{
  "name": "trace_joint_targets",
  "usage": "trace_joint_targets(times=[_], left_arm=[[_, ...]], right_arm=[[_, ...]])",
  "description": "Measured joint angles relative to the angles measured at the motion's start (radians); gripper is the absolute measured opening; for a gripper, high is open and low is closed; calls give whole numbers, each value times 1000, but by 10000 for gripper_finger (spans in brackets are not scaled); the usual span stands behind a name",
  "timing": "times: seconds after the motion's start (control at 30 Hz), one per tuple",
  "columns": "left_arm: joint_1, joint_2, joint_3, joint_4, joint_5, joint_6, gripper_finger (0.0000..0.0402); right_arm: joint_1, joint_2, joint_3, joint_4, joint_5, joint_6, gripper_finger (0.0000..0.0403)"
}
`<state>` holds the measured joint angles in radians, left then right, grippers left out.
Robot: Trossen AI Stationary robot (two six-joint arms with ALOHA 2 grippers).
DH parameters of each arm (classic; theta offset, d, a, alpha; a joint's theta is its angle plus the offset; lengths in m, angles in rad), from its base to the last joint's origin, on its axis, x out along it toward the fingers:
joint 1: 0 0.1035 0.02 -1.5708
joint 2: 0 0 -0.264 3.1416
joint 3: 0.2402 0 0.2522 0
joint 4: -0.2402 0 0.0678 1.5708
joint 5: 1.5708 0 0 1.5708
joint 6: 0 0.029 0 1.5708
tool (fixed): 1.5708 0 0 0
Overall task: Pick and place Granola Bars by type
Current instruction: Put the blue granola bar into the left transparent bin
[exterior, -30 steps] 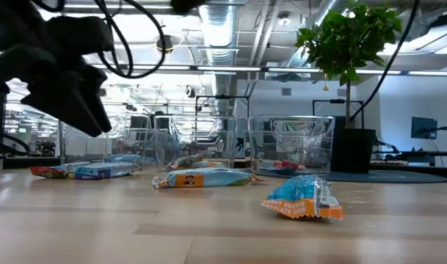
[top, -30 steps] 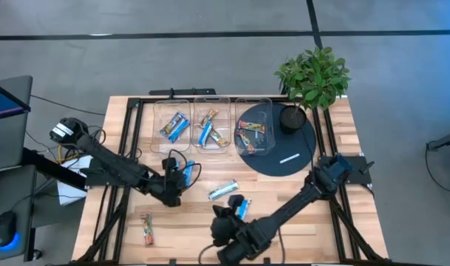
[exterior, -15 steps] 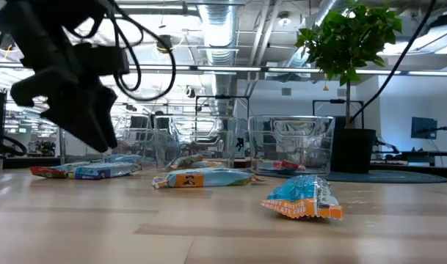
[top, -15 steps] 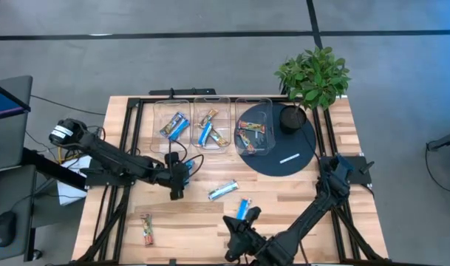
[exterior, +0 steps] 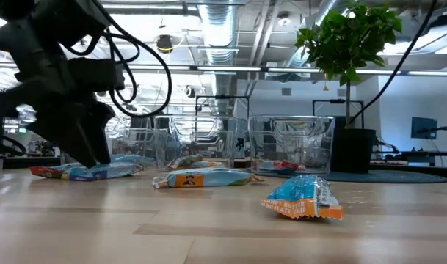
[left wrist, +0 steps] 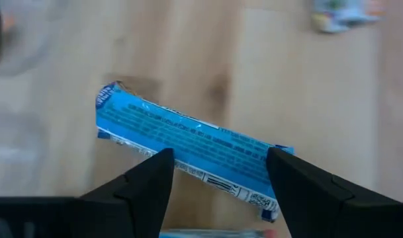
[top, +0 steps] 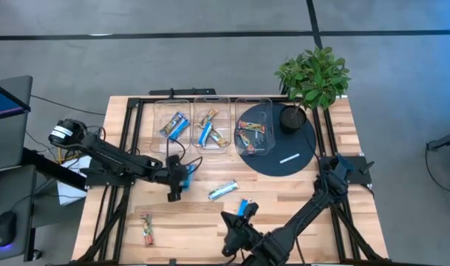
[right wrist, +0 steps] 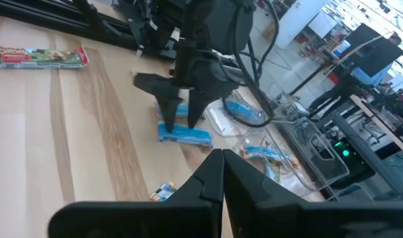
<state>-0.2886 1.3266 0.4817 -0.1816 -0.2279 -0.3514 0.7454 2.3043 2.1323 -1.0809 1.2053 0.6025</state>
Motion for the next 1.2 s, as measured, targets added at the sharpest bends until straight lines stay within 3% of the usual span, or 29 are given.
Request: trace_joint_targets(times=[0.33, 0.67, 0.87, 1.2], left_arm=[[-64, -1, -12, 48, 160, 120, 239], [-116, 0, -13, 63, 301, 124, 238], [-174, 0, -12, 68, 304, 181, 238], [-185, 2, 50, -48, 275, -130, 238]], right_arm=[[-2, 0, 0, -4, -3, 0, 1], [-5, 1, 0, -4, -26, 0, 0], [-20, 1, 0, -4, -62, 1, 1], [-41, 1, 0, 4, -84, 1, 1]])
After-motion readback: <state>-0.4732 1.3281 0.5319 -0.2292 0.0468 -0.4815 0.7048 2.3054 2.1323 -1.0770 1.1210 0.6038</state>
